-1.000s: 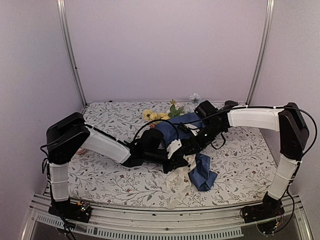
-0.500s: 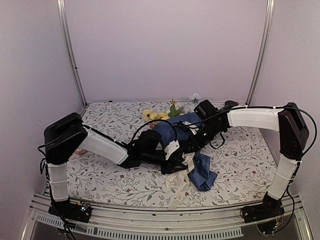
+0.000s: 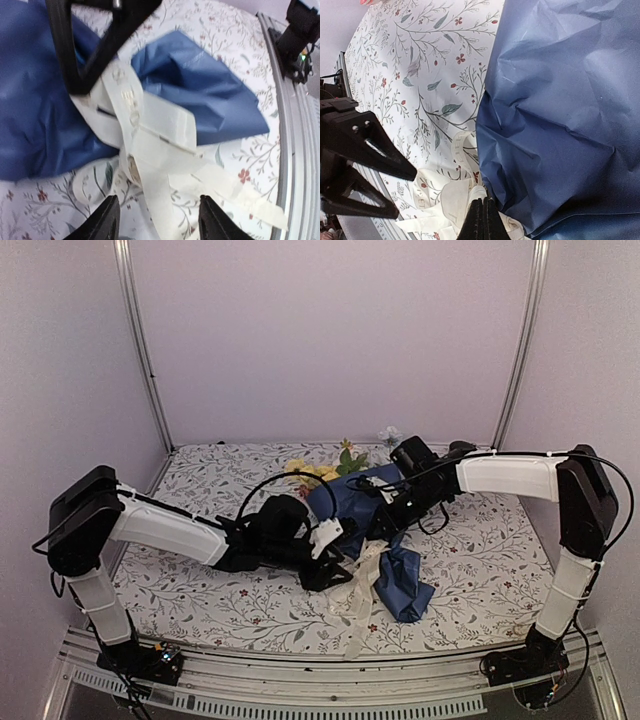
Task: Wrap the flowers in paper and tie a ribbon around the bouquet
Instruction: Cross the half-tied ribbon over the folded bouquet, then tie the half-tied ribbon around the folded bouquet.
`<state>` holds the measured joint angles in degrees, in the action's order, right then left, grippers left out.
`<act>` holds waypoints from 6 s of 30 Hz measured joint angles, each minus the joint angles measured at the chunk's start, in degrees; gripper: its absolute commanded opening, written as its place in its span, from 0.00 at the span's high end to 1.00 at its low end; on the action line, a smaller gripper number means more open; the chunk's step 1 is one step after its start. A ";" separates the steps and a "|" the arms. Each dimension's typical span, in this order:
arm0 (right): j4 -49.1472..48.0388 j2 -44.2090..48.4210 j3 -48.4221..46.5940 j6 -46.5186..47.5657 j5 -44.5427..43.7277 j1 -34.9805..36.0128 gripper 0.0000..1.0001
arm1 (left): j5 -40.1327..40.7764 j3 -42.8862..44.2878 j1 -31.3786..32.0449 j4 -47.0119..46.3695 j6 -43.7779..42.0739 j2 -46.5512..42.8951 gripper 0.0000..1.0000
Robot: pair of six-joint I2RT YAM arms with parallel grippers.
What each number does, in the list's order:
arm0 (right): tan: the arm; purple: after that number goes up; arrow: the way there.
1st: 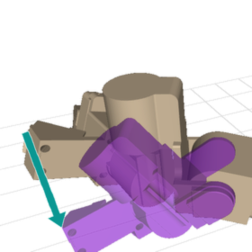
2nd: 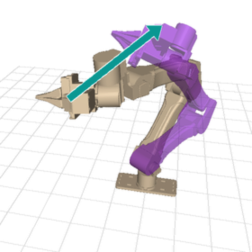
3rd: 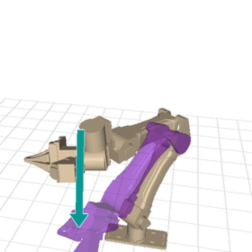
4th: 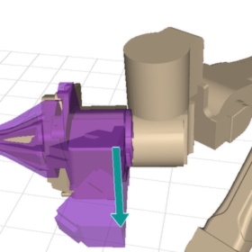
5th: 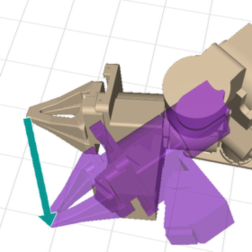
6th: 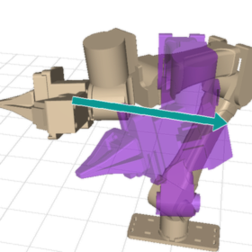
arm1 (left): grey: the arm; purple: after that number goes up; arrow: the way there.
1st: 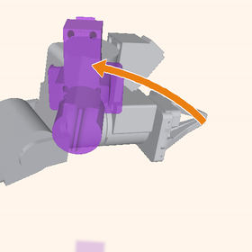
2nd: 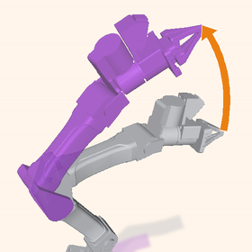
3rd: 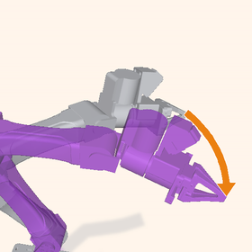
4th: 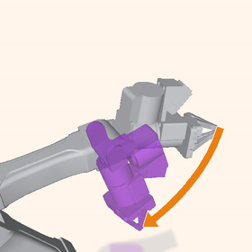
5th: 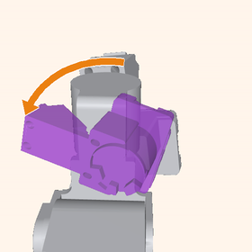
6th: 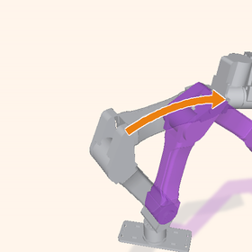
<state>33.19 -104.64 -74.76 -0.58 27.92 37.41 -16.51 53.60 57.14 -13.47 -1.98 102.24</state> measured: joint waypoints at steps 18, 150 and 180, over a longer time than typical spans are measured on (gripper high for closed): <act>-2.71 0.04 0.07 -1.86 0.74 -1.07 1.00 | 8.26 0.04 6.45 12.87 1.97 4.09 0.48; -17.59 14.86 33.14 -12.24 8.59 -21.44 1.00 | -36.68 10.71 -21.88 13.62 -11.50 13.99 0.91; -17.18 17.33 29.70 -12.48 11.23 -21.35 0.45 | -22.53 0.63 -4.81 16.72 -14.29 -8.87 1.00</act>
<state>16.01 -87.31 -45.06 -13.06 39.16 16.05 -39.05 54.24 52.34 3.25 -16.27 93.36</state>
